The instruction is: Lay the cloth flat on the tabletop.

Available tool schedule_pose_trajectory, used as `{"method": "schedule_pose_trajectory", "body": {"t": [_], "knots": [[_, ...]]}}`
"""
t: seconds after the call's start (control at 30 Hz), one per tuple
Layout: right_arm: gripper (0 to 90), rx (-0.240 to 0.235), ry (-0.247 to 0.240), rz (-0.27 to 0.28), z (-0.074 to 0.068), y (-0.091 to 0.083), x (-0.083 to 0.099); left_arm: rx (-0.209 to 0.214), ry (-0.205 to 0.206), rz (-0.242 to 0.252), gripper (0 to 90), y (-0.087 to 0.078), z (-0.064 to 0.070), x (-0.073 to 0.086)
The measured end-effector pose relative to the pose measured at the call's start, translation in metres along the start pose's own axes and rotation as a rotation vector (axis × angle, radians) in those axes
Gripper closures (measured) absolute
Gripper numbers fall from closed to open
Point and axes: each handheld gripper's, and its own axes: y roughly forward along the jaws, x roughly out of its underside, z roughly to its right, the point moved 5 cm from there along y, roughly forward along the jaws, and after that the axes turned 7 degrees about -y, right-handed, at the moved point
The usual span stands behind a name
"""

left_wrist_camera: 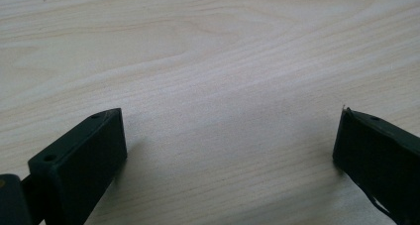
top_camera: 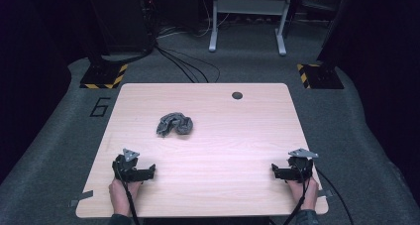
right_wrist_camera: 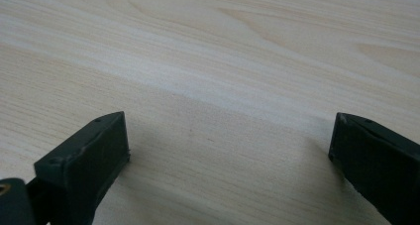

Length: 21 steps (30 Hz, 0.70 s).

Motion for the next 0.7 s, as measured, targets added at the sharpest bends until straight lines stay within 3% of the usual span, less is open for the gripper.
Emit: {"method": "schedule_pose_trajectory", "body": {"t": [0.5,0.7], "knots": [[2.7,0.001,0.001,0.000,0.0001,-0.0004,0.0000,-0.001,0.009,0.003,0.0,-0.0008,0.0007,0.0003],[2.7,0.001,0.001,0.000,0.0001,-0.0003,0.0000,0.020,-0.004,0.005,0.0,-0.0013,0.0013,0.0002]]}}
